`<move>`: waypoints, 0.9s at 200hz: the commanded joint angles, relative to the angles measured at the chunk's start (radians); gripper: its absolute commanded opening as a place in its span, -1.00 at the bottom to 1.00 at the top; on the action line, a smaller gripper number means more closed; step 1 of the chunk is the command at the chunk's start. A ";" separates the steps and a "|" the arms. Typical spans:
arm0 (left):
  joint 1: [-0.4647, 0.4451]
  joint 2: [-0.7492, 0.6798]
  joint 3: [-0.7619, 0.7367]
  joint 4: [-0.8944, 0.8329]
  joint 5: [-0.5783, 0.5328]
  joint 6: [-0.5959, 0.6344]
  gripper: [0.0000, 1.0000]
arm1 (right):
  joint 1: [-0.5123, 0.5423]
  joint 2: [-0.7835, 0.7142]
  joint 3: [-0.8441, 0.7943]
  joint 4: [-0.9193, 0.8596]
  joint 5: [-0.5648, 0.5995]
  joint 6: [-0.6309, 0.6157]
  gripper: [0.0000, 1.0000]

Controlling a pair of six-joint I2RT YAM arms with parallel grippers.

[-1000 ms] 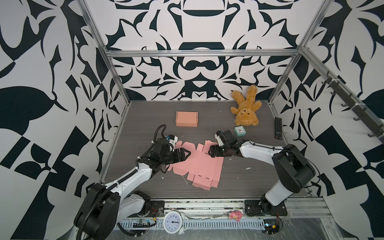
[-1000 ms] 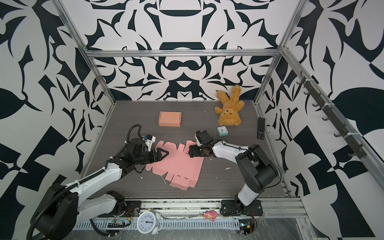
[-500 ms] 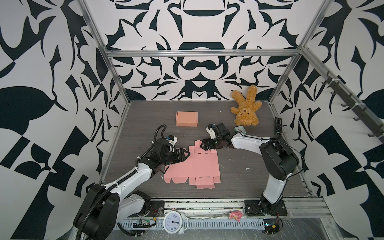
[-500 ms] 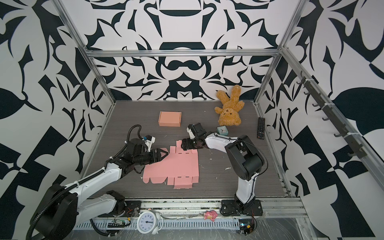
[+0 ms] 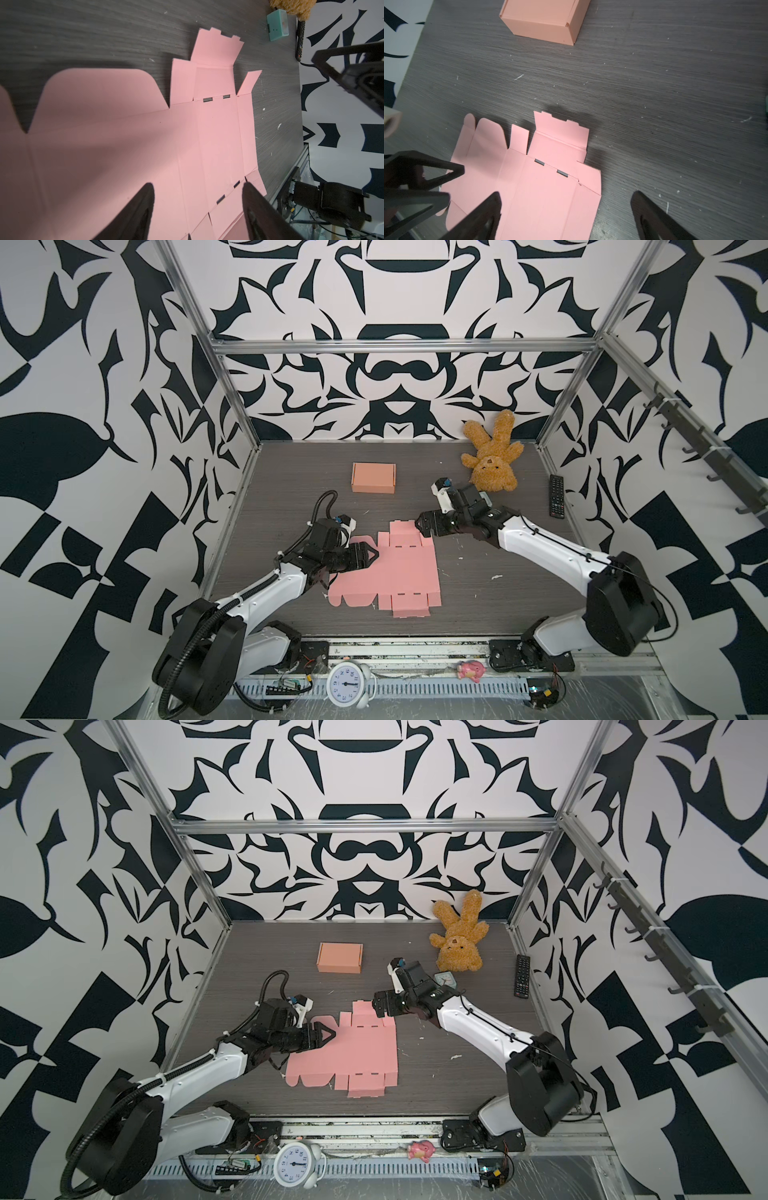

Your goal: Fold the paper box

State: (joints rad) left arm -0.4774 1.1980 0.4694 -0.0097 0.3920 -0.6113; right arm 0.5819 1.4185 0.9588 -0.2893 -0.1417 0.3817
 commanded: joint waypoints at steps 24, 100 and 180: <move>-0.012 0.052 0.043 -0.018 0.069 0.065 0.24 | -0.003 -0.043 -0.102 -0.080 -0.056 0.039 0.98; -0.142 0.194 0.063 0.034 0.035 0.068 -0.13 | -0.013 -0.031 -0.230 0.030 -0.147 0.114 0.92; -0.144 0.262 0.036 0.094 0.018 0.050 -0.28 | -0.022 0.035 -0.305 0.122 -0.202 0.121 0.83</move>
State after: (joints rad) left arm -0.6182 1.4368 0.5220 0.0570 0.4175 -0.5537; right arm 0.5640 1.4361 0.6697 -0.2230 -0.3092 0.4831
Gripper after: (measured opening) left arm 0.360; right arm 0.920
